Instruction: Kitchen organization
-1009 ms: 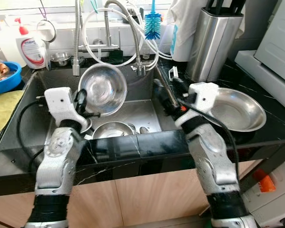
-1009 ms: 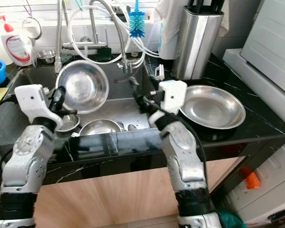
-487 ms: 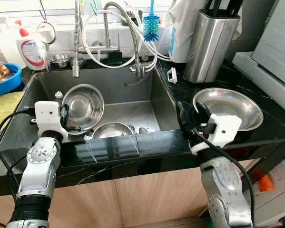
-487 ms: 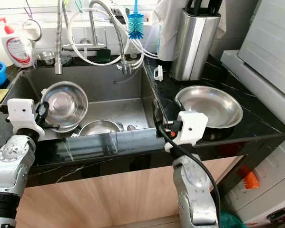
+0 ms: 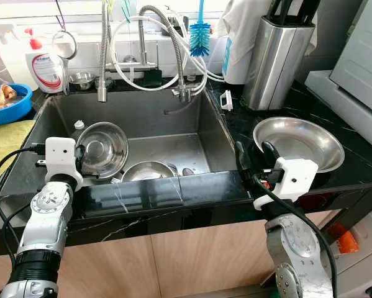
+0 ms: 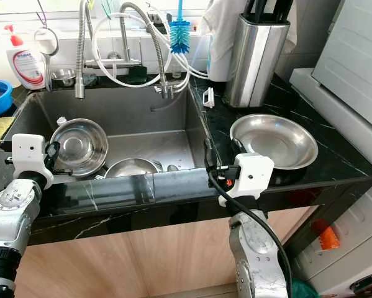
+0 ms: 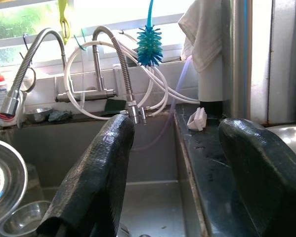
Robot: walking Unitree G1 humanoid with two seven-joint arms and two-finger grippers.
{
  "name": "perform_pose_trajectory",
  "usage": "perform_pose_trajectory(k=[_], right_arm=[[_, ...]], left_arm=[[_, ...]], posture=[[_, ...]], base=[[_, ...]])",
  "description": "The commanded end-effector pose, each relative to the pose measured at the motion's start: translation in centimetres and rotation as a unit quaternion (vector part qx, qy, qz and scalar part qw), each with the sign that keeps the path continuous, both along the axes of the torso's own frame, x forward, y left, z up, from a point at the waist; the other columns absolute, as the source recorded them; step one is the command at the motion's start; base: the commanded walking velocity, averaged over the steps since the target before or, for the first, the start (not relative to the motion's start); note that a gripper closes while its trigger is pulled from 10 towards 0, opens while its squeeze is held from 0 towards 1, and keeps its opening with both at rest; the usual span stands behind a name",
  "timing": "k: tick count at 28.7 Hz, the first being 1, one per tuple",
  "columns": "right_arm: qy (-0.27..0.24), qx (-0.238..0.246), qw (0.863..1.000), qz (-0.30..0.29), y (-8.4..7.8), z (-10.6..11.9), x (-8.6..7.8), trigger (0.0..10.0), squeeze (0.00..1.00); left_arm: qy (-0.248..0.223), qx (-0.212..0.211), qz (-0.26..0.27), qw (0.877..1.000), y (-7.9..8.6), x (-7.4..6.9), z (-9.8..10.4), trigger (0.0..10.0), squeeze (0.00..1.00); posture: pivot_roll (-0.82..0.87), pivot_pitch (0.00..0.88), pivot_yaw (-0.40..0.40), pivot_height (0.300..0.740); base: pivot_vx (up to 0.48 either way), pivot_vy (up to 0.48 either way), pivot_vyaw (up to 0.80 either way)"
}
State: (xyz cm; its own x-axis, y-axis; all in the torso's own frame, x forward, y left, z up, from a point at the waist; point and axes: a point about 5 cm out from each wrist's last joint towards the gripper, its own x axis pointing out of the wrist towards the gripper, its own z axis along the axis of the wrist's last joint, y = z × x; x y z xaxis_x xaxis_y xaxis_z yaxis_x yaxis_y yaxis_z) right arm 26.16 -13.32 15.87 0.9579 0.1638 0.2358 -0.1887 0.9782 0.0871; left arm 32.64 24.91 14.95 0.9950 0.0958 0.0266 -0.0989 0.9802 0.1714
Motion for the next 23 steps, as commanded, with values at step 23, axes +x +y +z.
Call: perform_pose_trajectory(k=[23], right_arm=[[0.012,0.024,0.998,-0.063,-1.7,0.6,0.7,10.0,0.00]], left_arm=[[-0.019,-0.054,-0.006,0.998,-0.5,1.0,1.6,10.0,1.00]], posture=[[0.06,0.001,-0.011,0.740]], base=[[0.000,0.000,0.00]])
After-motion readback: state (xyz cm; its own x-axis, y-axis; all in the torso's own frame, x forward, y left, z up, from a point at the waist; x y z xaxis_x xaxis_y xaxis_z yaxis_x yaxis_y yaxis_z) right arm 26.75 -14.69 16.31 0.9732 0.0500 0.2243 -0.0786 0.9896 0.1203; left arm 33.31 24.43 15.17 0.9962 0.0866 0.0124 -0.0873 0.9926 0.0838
